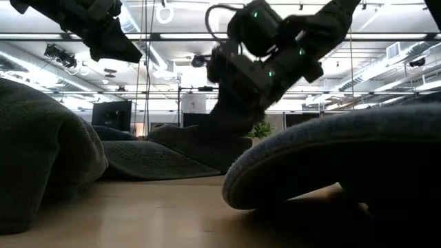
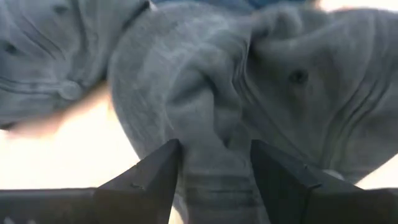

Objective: Pick & Place hat
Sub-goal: Put the middle black cap into the orange bin

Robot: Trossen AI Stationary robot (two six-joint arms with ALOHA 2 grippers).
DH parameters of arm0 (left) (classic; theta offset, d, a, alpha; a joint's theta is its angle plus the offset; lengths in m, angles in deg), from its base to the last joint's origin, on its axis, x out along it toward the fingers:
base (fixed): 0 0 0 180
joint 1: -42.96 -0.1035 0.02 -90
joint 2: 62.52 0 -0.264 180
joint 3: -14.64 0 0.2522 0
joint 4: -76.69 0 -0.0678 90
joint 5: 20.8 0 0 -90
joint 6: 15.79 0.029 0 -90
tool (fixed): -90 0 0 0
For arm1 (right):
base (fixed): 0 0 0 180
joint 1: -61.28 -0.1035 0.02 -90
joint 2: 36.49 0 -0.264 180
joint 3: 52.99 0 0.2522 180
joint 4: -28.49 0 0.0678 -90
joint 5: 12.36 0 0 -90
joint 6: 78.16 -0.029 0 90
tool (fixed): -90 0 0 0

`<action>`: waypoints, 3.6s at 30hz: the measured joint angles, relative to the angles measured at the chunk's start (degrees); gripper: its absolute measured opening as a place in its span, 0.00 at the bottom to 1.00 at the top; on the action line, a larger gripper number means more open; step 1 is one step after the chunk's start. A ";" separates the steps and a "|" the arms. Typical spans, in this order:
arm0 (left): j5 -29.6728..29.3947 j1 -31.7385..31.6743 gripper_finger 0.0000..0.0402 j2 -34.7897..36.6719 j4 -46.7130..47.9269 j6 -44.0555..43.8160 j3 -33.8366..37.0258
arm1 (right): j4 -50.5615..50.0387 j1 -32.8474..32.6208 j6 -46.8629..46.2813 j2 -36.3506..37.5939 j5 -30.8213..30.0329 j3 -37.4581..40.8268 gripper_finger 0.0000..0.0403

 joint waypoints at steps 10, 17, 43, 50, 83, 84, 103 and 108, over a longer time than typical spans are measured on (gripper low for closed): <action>-0.02 0.00 0.33 -0.02 -0.02 0.46 0.00 | -1.61 0.33 -2.79 0.61 0.76 0.00 0.11; -0.03 0.00 0.33 -0.01 -0.03 0.49 0.00 | -22.45 1.42 1.93 16.52 -4.21 0.02 0.05; -0.26 -0.02 0.33 -0.02 -0.06 0.48 0.04 | -74.74 8.36 -38.59 48.13 -42.63 6.11 0.03; -0.26 -0.02 0.33 0.00 -0.04 0.51 0.04 | -67.87 8.39 -49.65 42.57 -43.50 6.95 0.03; -0.24 -0.02 0.33 -0.02 2.16 0.61 0.07 | -71.68 8.59 -72.46 35.45 -37.60 6.86 0.06; -0.24 -0.02 0.33 0.00 2.16 0.61 0.07 | -71.41 8.59 -71.62 35.45 -37.42 6.86 0.08; -0.24 -0.02 0.33 0.00 2.14 0.44 0.07 | -74.26 8.94 -35.38 35.80 -31.72 1.89 0.33; -0.24 -0.02 0.33 -0.01 2.12 0.40 0.07 | -82.35 10.23 -27.05 35.84 -36.23 -1.07 0.34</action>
